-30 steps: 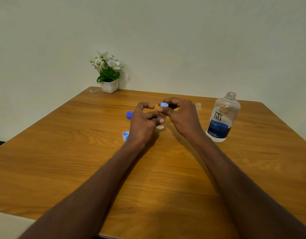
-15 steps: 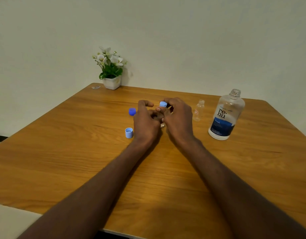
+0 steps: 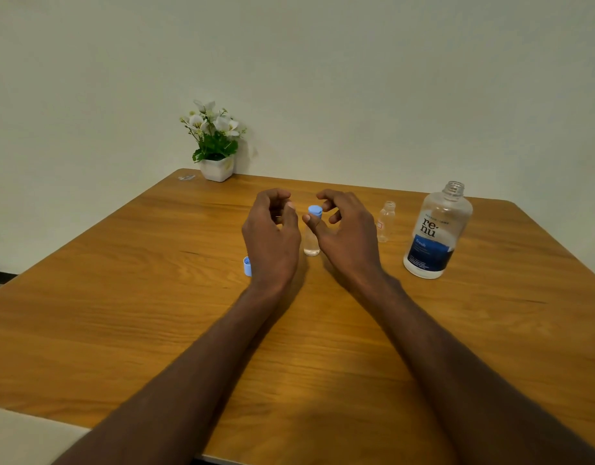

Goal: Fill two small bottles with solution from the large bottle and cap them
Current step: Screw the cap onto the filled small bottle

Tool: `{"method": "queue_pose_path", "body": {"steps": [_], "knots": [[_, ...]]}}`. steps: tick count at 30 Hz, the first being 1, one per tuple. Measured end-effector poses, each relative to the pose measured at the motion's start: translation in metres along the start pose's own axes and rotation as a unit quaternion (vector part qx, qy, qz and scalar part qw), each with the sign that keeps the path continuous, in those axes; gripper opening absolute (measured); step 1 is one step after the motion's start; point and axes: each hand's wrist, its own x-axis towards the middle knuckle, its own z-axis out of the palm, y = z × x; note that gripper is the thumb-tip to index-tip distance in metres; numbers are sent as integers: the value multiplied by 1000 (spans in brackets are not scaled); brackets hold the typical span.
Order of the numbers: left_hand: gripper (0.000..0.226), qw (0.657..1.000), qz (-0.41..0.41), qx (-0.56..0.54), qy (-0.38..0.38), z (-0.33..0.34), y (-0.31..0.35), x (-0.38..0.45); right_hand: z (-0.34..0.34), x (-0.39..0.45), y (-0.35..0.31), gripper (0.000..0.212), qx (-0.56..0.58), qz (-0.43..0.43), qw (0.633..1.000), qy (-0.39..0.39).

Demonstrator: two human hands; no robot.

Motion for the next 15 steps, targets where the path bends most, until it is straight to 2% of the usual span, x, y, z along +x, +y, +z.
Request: {"method": "queue_pose_path", "body": {"steps": [4,7,12,15], "knots": [[8,1000,14,8,12,-3,-2,3,-4,1,-1,43,18,-27,999,-13],[3,1000,16,7,0,-3,-4,4,-5,0,-3,39,16,-47,999,10],[8,1000,10,5,-6,-5,-7,6,-7,-2,-7,34,17,-78,994,75],[21,999,34,6,-7,-4,-5,3,-8,-3,-9,32,22,-93,991,91]]}}
